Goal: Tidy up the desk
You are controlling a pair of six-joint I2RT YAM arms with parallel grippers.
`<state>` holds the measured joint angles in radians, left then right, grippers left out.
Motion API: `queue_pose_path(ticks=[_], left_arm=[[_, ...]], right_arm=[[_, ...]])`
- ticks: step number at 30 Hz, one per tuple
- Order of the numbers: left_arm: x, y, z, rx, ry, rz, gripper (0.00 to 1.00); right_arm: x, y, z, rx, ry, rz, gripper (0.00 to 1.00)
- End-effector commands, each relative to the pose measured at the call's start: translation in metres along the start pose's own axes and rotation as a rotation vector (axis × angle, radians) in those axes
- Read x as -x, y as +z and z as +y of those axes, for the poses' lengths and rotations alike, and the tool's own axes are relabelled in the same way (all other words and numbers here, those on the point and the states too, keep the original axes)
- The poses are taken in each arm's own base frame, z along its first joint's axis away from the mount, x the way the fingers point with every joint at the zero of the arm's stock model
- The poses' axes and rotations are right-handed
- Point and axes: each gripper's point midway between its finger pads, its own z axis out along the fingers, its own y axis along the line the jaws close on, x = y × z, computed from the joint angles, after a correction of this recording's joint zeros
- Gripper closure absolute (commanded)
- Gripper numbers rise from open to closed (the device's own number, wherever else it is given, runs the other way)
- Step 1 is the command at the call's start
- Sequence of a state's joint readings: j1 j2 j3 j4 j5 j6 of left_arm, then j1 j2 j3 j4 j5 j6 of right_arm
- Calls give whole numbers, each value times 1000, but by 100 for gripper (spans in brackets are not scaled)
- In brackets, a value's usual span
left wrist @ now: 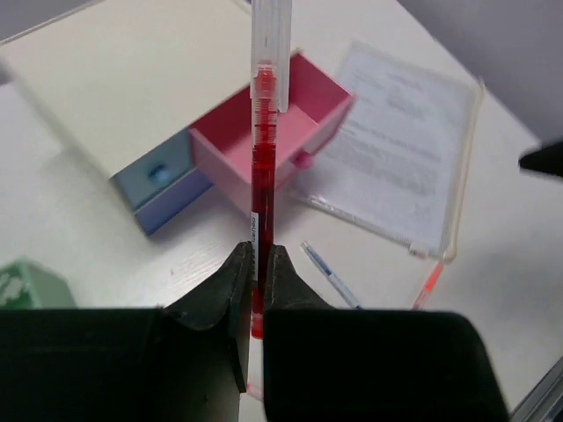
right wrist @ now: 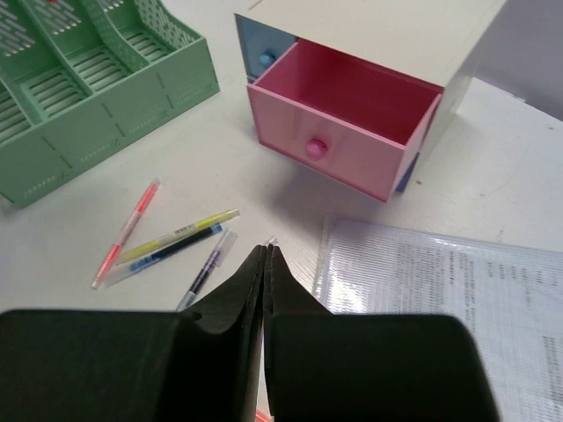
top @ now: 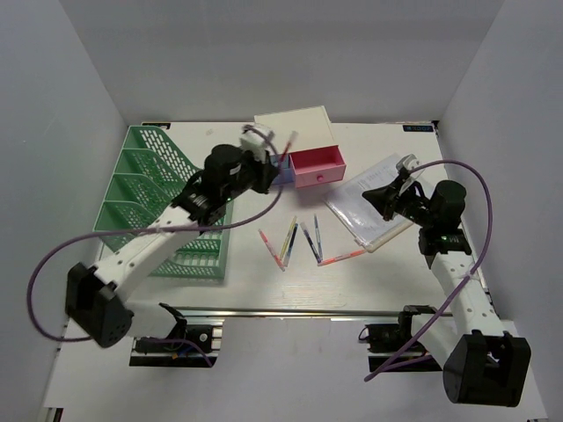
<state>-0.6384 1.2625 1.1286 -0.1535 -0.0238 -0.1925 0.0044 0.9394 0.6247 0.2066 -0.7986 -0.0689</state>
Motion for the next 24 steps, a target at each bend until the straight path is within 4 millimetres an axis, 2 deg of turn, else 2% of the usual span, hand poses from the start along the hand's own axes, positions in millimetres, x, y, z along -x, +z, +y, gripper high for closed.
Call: queue_pose_path(ticks=[1, 4, 8, 9, 10, 15, 19, 24], left_arm=[[0, 30, -44, -324, 325, -5, 100], [0, 54, -55, -403, 406, -12, 100], [7, 80, -52, -392, 485, -81, 100], [0, 92, -49, -382, 489, -62, 100], [10, 97, -48, -366, 495, -79, 100], [14, 125, -43, -327, 507, -109, 100], [10, 150, -32, -262, 511, -117, 100], [4, 170, -20, -198, 514, -118, 100]], right_arm=[[12, -6, -5, 2, -82, -26, 97], [11, -10, -10, -15, -120, -21, 81], [14, -15, -14, -32, -154, -21, 79], [14, -16, -14, -34, -157, -23, 79], [14, -16, -14, -34, -162, -22, 78], [12, -17, -14, -33, -168, -17, 77], [10, -17, -14, -33, -166, -15, 74], [9, -18, -15, -36, -172, -13, 71]])
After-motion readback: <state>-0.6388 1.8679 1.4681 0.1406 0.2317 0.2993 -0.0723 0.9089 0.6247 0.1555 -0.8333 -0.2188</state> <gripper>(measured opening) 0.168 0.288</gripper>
